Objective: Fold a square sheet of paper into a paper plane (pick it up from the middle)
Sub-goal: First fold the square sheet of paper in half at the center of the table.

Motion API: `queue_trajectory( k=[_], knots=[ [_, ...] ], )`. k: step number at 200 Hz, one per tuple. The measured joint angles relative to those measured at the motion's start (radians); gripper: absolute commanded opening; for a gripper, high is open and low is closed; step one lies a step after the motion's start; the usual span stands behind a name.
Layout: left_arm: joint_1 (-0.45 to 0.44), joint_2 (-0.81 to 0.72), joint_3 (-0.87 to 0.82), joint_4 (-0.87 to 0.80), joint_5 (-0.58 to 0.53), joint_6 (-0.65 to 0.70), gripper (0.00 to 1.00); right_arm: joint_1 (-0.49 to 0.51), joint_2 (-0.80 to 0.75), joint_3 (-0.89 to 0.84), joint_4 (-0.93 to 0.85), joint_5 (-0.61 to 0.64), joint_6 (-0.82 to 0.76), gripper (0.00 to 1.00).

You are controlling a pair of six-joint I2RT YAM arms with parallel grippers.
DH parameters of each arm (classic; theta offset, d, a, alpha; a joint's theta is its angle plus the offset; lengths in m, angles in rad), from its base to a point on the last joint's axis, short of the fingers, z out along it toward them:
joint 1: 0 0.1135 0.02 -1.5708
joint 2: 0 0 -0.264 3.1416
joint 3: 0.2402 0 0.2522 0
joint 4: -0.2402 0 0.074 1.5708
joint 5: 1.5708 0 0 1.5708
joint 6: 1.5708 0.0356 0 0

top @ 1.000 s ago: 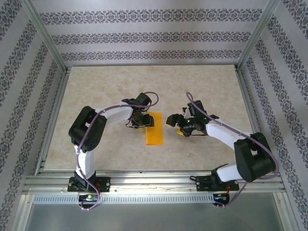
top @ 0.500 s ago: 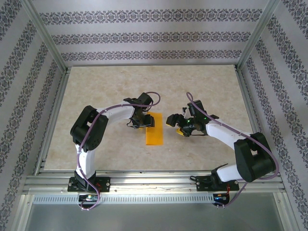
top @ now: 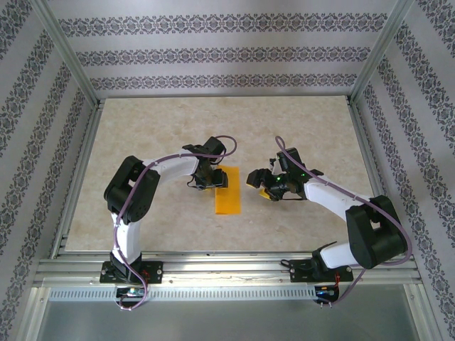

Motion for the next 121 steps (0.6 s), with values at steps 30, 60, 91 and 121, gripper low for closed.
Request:
queue_trajectory(
  k=[30, 60, 91, 121],
  knots=[
    [0.0, 0.0, 0.0, 0.001, 0.001, 0.0, 0.57, 0.006, 0.0, 0.0, 0.0, -0.003, -0.002, 0.65],
    [0.0, 0.0, 0.0, 0.001, 0.002, 0.0, 0.57, 0.006, 0.0, 0.0, 0.0, -0.003, -0.002, 0.67],
    [0.0, 0.0, 0.0, 0.002, 0.005, 0.0, 0.58, 0.006, 0.0, 0.0, 0.0, -0.003, -0.002, 0.62],
    [0.0, 0.0, 0.0, 0.002, 0.005, 0.0, 0.57, 0.006, 0.002, 0.0, 0.002, -0.006, -0.002, 0.5]
  ],
)
